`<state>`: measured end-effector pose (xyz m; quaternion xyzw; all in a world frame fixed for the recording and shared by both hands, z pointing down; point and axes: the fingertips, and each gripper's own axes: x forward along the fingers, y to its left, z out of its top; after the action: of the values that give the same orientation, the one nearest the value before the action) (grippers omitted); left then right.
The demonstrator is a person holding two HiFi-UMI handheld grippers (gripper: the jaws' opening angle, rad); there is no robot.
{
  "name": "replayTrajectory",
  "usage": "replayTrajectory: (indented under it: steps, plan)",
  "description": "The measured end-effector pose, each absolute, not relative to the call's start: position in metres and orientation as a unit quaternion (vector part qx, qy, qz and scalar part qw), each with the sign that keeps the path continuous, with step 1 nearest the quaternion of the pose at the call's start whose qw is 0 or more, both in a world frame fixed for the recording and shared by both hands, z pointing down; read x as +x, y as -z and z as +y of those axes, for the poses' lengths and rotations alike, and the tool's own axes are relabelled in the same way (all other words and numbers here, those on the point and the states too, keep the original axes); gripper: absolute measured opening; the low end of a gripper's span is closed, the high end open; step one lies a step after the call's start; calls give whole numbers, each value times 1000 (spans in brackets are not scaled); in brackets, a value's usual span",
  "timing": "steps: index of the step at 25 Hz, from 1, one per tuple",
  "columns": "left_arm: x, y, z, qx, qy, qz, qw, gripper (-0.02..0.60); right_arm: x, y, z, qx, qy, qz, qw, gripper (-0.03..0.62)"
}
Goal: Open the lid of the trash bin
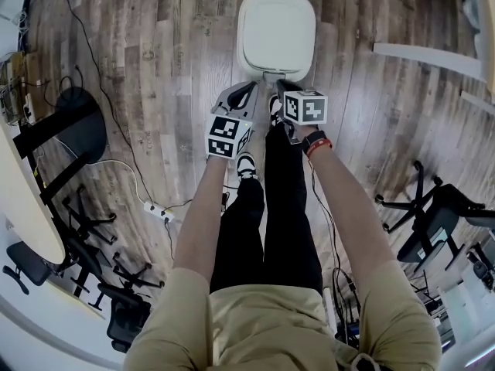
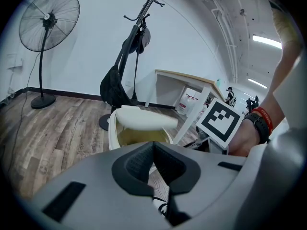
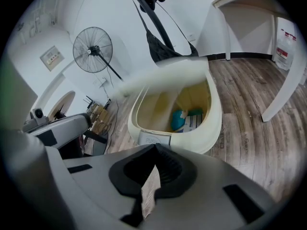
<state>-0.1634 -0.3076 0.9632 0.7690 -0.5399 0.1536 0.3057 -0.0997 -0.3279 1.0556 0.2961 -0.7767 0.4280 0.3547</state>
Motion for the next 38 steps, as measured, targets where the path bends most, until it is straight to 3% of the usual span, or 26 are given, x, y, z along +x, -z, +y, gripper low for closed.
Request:
replayTrajectory:
  steps: [13,20,38]
  plan:
    - [-167,-963,-305,767,-159,-538,310,23,-100,-1058,-326,291,-420,-778,365,11]
    - [-167,-949,-302,765,-164,-537,315,23,-101,-1043,-335,318,-491,-735,343,11]
    - [-173,-813,-304,751,-159,-560,313,23,-79,-887,-329,319,-429,-765,360,11]
